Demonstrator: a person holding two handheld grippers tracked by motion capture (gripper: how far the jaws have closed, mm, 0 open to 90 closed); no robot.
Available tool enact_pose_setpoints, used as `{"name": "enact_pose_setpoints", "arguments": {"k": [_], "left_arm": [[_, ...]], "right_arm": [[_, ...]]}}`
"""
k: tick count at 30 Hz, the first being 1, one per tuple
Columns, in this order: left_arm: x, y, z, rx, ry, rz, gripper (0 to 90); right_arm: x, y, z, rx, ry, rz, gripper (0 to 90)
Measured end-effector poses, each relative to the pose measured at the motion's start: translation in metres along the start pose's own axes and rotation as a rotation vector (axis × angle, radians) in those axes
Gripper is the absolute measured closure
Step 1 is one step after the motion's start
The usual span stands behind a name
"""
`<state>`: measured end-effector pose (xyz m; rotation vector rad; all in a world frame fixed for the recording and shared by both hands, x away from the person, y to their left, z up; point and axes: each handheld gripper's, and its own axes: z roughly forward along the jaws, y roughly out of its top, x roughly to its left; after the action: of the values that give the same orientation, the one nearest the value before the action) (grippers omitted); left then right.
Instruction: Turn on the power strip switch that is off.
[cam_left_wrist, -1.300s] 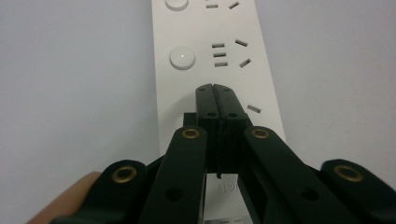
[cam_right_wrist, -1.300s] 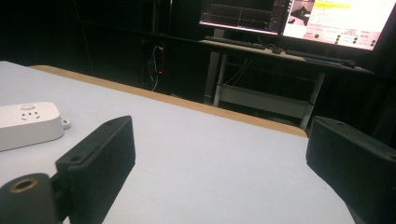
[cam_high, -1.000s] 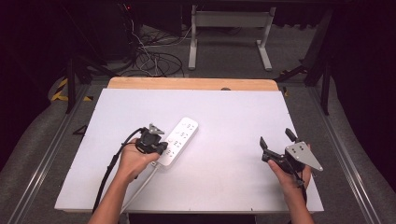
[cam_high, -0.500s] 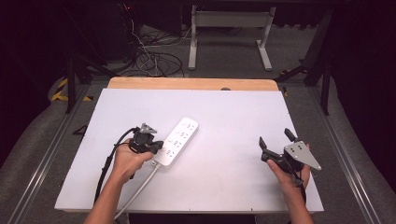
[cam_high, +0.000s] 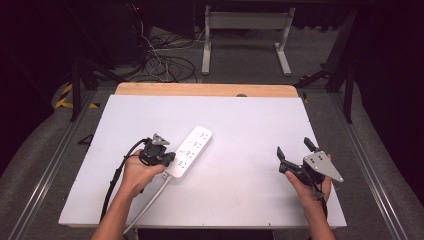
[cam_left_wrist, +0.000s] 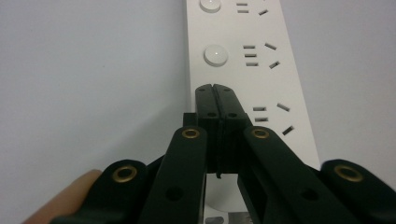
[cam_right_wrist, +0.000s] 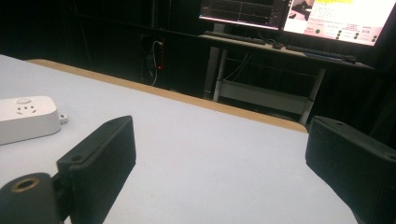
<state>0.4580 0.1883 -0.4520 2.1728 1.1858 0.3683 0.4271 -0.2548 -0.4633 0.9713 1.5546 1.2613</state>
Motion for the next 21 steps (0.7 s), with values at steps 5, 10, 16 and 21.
{"name": "enact_pose_setpoints", "arguments": {"k": [5, 10, 16, 21], "left_arm": [[-0.006, 0.001, 0.001, 0.006, 0.040, 0.043, 90.0], [-0.010, 0.005, 0.002, 0.041, 0.074, 0.084, 90.0], [-0.016, 0.011, 0.004, 0.091, 0.093, 0.123, 90.0], [-0.020, 0.014, 0.007, 0.112, 0.112, 0.135, 90.0]], "right_arm": [[0.000, 0.000, 0.000, 0.001, 0.000, 0.000, 9.0], [0.000, 0.000, 0.001, 0.000, 0.003, -0.001, 9.0], [0.000, 0.001, 0.001, -0.001, 0.001, 0.001, 9.1], [0.001, 0.002, 0.000, -0.003, 0.002, 0.000, 9.2]]}}
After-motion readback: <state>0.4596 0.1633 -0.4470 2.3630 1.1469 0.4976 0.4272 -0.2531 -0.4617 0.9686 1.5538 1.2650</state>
